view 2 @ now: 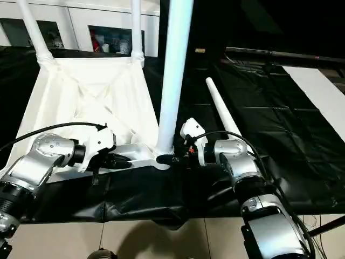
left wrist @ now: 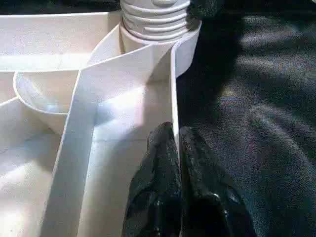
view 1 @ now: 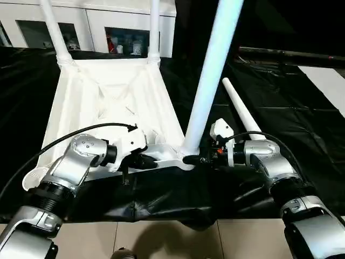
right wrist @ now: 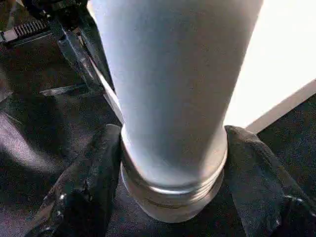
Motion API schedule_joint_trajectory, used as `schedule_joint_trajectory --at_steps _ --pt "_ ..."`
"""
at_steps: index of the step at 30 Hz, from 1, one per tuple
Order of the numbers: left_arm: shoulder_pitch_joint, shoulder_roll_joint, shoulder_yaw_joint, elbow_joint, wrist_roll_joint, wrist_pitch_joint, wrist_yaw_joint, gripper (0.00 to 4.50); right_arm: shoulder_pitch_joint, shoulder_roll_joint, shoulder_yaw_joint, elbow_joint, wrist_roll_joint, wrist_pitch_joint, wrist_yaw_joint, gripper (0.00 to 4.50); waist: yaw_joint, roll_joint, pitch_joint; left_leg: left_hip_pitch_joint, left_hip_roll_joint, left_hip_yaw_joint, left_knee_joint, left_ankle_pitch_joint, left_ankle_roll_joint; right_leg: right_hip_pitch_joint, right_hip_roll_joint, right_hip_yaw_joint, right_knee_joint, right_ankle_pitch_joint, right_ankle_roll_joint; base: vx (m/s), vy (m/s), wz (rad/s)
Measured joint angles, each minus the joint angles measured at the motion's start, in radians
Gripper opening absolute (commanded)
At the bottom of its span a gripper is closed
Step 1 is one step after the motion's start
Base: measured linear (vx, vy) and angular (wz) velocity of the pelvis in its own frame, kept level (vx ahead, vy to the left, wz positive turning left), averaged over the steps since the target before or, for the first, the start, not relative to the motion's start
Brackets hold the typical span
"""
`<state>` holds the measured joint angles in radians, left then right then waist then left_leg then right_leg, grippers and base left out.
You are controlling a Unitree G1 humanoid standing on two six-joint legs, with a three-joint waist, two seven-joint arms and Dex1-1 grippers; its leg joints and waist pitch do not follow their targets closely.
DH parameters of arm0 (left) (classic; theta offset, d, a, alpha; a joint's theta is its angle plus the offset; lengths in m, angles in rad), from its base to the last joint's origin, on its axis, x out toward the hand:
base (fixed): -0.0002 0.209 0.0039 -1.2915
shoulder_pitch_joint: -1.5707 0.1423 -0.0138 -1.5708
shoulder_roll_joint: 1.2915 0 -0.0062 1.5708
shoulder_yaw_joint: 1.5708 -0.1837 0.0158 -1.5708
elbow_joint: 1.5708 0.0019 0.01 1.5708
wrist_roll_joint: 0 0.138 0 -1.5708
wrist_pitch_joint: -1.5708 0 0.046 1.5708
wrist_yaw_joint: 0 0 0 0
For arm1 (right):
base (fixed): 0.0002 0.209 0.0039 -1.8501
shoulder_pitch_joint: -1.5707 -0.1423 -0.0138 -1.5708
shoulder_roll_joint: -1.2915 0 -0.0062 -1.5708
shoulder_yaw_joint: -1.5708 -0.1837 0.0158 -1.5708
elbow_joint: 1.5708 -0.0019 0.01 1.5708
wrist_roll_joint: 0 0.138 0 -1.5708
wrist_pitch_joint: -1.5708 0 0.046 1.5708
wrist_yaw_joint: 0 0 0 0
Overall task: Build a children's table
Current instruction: Rotate leg to tighten
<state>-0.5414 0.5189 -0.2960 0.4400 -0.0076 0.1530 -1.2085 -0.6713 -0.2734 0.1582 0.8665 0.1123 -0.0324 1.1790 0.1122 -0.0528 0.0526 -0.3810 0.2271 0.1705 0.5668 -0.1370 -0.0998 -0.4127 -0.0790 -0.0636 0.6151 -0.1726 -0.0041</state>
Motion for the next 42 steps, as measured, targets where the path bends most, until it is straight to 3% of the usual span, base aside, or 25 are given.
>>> schedule_joint_trajectory --at_steps 7,10,15,20,25,27,29,31,35,37,42 --pt "-0.012 -0.041 0.013 0.044 0.012 0.011 0.079 0.0 0.01 0.053 -0.056 0.046 0.014 0.007 -0.147 2.71 -0.01 0.0 0.0 0.008 0.0 0.0 0.001 0.0 0.0 0.005 0.0 0.001 0.002 0.001 -0.002 0.0 0.0 0.0" --pt "-0.052 -0.112 0.016 0.106 0.045 0.046 0.2 0.0 -0.012 0.109 -0.102 0.109 0.014 0.003 -0.363 2.7 -0.024 0.002 0.0 0.016 -0.001 -0.001 0.002 0.0 0.0 0.011 0.0 0.002 0.001 -0.002 0.004 0.0 0.0 0.0" --pt "-0.129 -0.272 0.032 0.212 0.077 0.14 0.452 0.0 -0.072 0.226 -0.191 0.206 0.036 -0.006 -0.804 2.69 -0.026 0.009 -0.001 0.017 -0.002 -0.002 0.001 0.0 0.0 0.01 -0.001 0.0 -0.002 -0.002 0.004 0.0 0.0 0.0" --pt "-0.152 -0.345 0.036 0.242 0.092 0.166 0.559 0.0 -0.111 0.284 -0.239 0.256 0.046 -0.033 -0.991 2.69 -0.024 0.012 -0.001 0.015 -0.003 -0.002 0.001 0.0 0.0 0.01 -0.002 0.0 -0.004 -0.002 0.004 0.0 0.0 0.0" --pt "-0.16 -0.347 0.031 0.251 0.107 0.154 0.566 0.0 -0.125 0.292 -0.251 0.284 0.042 -0.061 -0.983 2.69 -0.023 0.012 -0.001 0.014 -0.003 -0.002 0.0 0.0 0.0 0.01 -0.002 0.0 -0.003 -0.002 0.003 0.0 0.0 0.0" --pt "-0.16 -0.336 0.015 0.247 0.112 0.139 0.565 0.0 -0.125 0.287 -0.26 0.286 0.043 -0.066 -0.955 3.39 -0.022 0.012 -0.001 0.014 -0.003 -0.002 -0.001 0.0 0.0 0.009 -0.002 -0.001 -0.003 -0.002 0.003 0.0 0.0 0.0" --pt "-0.16 -0.317 0.006 0.247 0.125 0.12 0.564 0.0 -0.125 0.288 -0.259 0.286 0.045 -0.077 -0.916 3.39 -0.024 0.012 -0.001 0.013 -0.003 -0.002 -0.003 0.0 0.0 0.008 -0.002 -0.001 -0.003 -0.002 0.003 0.0 0.0 0.0" --pt "-0.16 -0.283 0.004 0.245 0.133 0.102 0.557 0.0 -0.124 0.27 -0.234 0.285 0.039 -0.084 -0.847 3.75 -0.033 0.012 -0.001 0.013 -0.002 -0.003 -0.002 0.0 0.0 0.007 -0.001 -0.002 -0.003 -0.001 0.003 0.0 0.0 0.0" --pt "-0.15 -0.251 0.005 0.227 0.131 0.078 0.513 0.0 -0.113 0.205 -0.184 0.268 0.018 -0.083 -0.688 4.05 -0.037 0.012 -0.001 0.012 -0.002 -0.003 -0.003 -0.001 -0.001 0.005 -0.001 -0.002 -0.004 0.003 -0.004 0.0 0.0 0.0" --pt "-0.129 -0.222 0.01 0.195 0.118 0.067 0.459 0.0 -0.097 0.148 -0.15 0.231 -0.001 -0.083 -0.559 4.05 -0.034 0.012 -0.001 0.012 -0.002 -0.003 -0.005 -0.002 -0.002 0.004 -0.001 -0.002 -0.004 0.003 -0.004 0.0 0.0 0.0" --pt "-0.089 -0.144 0.019 0.155 0.08 0.017 0.321 0.0 -0.083 0.064 -0.125 0.173 -0.009 -0.086 -0.369 4.05 -0.028 0.012 -0.001 0.012 0.0 -0.002 -0.008 -0.002 -0.002 0.002 0.001 -0.002 -0.004 0.003 -0.004 0.0 0.0 0.0"
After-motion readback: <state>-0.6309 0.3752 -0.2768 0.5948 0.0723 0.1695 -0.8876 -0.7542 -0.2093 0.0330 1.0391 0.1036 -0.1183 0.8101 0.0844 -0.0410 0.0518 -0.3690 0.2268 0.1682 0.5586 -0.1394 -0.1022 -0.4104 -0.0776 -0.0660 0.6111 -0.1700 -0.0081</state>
